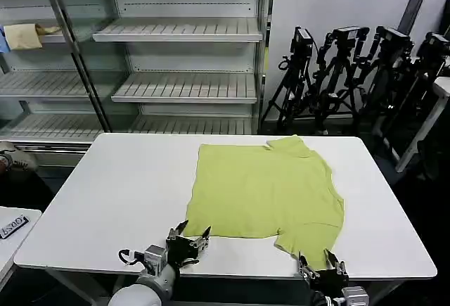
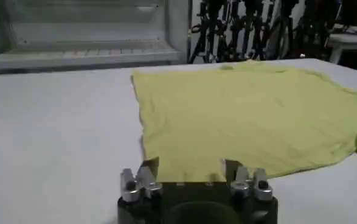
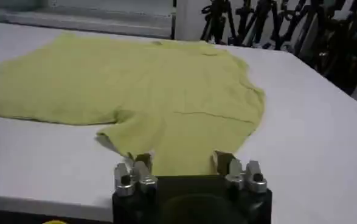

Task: Fold and organize the clothes.

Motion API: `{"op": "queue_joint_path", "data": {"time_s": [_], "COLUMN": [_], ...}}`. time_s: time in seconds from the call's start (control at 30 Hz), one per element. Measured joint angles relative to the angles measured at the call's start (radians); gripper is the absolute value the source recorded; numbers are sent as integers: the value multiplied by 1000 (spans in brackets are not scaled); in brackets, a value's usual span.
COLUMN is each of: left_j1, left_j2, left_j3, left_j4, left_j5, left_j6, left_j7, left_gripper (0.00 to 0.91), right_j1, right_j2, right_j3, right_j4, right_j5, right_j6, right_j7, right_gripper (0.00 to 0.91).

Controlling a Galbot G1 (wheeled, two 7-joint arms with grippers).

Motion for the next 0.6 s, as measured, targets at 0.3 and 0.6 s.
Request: {"op": "queue_joint_path", "data": {"time_s": [0.3, 0.6], "left_j1": [11, 13], "left_j2": [-4, -5], "left_j3": [-3, -8], "left_j4": [18, 27], "left_j5": [-19, -33], "left_j6": [-5, -14], "left_j7": [-5, -3], "left_gripper": [40, 50], "right_j1": [-14, -17], "right_j2": [-5, -6], "right_j3": [7, 8], "right_j4": [3, 11], "right_j5": [12, 24], "right_j6": [-3, -5], "right_j7": [-4, -5], "right_gripper": [0, 0]}}
